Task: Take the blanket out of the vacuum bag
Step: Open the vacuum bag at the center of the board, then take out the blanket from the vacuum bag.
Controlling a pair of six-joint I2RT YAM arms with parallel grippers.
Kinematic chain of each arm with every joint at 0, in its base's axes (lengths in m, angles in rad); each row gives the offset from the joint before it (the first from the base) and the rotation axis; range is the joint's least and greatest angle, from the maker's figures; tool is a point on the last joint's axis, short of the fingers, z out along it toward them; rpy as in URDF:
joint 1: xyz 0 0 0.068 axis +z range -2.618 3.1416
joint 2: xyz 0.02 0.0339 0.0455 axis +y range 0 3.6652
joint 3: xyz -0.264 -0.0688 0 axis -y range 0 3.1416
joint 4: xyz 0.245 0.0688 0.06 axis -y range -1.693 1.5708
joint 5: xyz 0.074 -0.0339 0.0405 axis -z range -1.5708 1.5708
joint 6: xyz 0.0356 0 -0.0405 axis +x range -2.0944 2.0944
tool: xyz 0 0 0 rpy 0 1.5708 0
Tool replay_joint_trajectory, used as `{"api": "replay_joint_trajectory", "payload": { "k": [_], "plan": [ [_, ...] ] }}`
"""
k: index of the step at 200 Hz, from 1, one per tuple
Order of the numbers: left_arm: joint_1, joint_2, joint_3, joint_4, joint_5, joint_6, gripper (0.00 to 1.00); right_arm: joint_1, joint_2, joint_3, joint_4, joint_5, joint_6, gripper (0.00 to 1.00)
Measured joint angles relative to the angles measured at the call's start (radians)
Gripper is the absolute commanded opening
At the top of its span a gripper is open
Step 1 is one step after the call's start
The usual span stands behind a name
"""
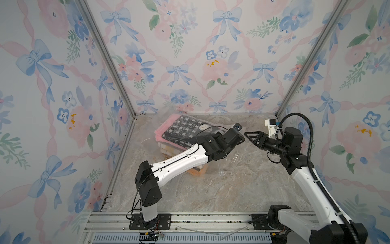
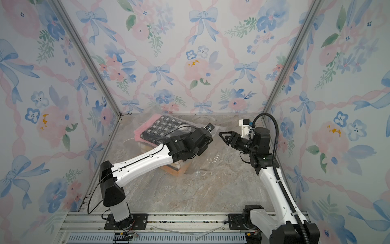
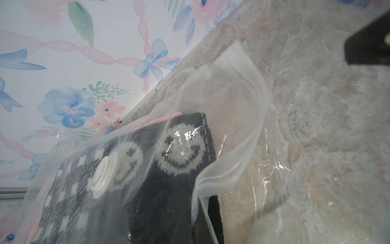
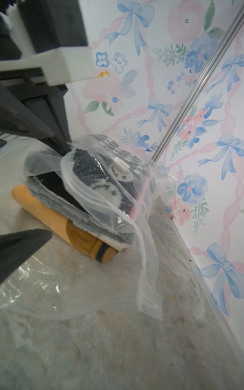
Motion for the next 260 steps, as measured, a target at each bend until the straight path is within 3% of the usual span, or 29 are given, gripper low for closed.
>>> {"api": "replay_joint_trajectory", "payload": {
  "k": [53,133,196,260],
  "plan": [
    [0.103,-0.016,0.022,0.052,0.106,0.038,0.00,0.211,0.035,-0.055,0.052,0.081,0.033,0.67],
    [0.124,-0.263,-0.322,0.198,0.289,0.025,0.00,0.293,0.292,-0.074,0.332,0.122,0.151,0.68],
    [0.124,-0.401,-0.540,0.316,0.241,-0.064,0.00,0.345,0.406,-0.093,0.478,0.130,0.216,0.67],
    [0.124,-0.409,-0.586,0.367,0.202,-0.107,0.00,0.385,0.418,-0.154,0.539,0.157,0.248,0.65]
  ]
}}
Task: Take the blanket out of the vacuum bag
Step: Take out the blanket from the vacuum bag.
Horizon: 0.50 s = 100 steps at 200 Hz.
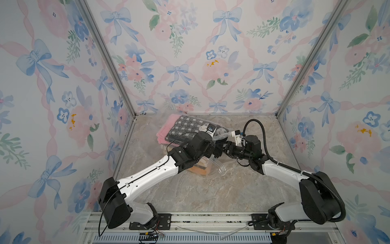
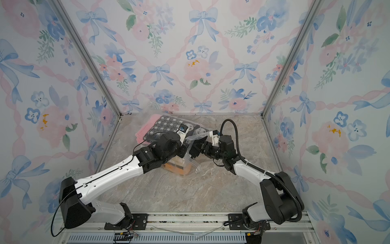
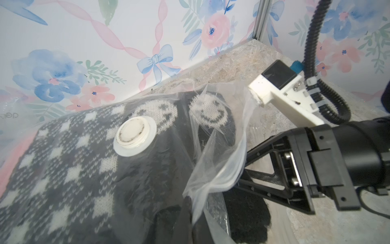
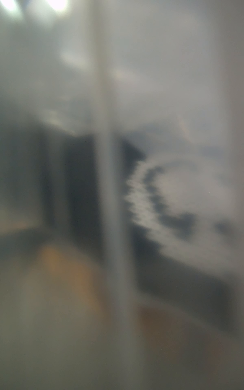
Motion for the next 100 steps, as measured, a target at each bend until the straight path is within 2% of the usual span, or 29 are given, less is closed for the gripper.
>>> {"api": "replay_joint_trajectory", "payload": {
  "k": [38,100],
  "plan": [
    [0.000,0.000,-0.002,0.006,0.000,-0.004,0.00,0.006,0.000,0.007,0.008,0.003,0.014,0.56],
    [0.000,-0.009,-0.047,0.031,-0.012,-0.007,0.00,0.023,0.000,0.080,-0.009,-0.010,0.003,0.56]
  ]
}}
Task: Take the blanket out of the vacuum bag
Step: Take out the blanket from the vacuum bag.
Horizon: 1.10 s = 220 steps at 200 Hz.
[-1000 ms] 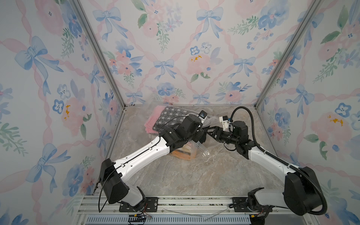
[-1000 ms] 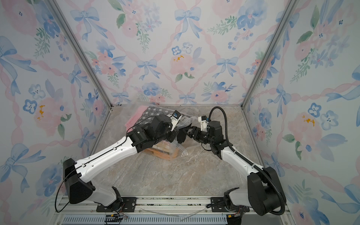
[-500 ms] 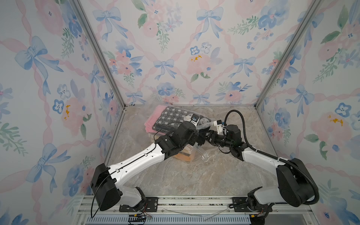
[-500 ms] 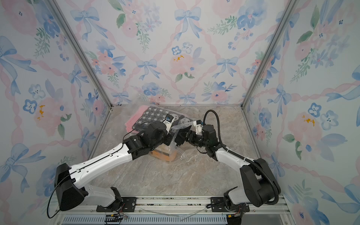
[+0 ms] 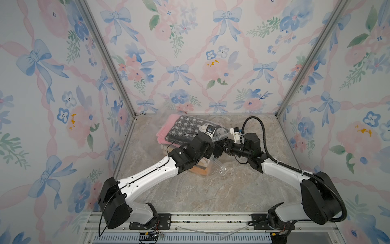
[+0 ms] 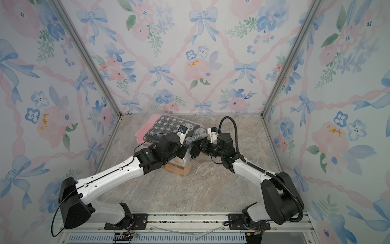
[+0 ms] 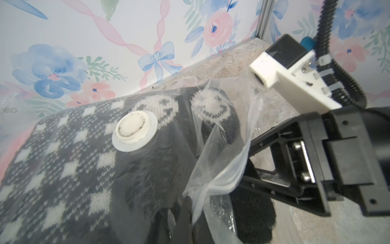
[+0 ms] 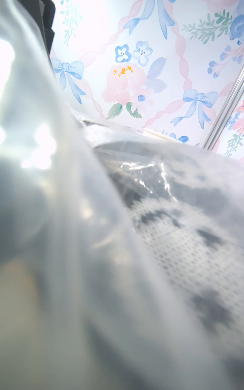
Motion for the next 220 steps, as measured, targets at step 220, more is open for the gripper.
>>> {"api": "replay_joint_trajectory", "payload": {
  "k": [220],
  "plan": [
    [0.041,-0.045,-0.031,0.021,0.036,-0.060,0.00,-0.054,-0.023,-0.023,-0.074,-0.003,-0.051,0.69]
  ]
}}
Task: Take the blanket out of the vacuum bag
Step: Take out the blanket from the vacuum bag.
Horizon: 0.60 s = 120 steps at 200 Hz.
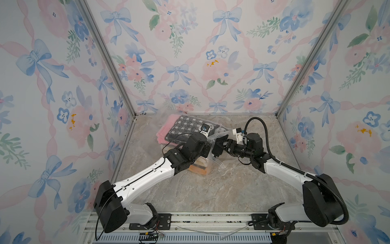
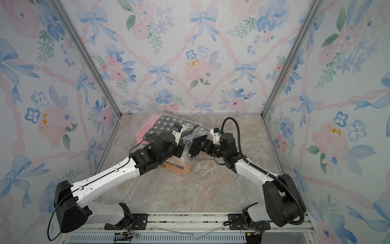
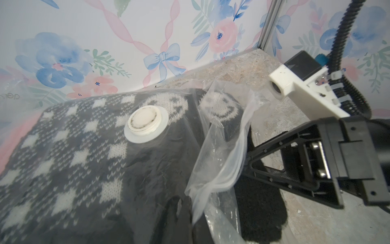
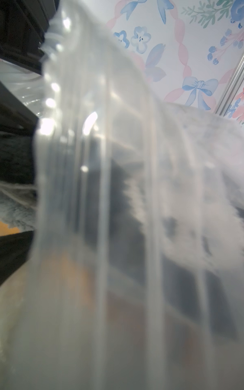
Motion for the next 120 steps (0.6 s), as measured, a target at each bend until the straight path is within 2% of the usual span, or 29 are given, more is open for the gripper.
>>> {"api": "replay_joint_trajectory", "payload": {
  "k": [54,84,120],
  "plan": [
    [0.000,0.000,0.000,0.000,0.003,0.000,0.00,-0.002,0.084,0.052,0.010,-0.019,-0.011,0.60],
    [0.000,0.000,0.000,0.000,0.003,-0.001,0.00,-0.003,0.114,0.083,0.008,-0.034,-0.017,0.44],
    [0.003,0.002,0.000,0.000,0.003,0.000,0.00,-0.006,0.119,0.129,0.000,-0.049,-0.023,0.33]
  ]
}}
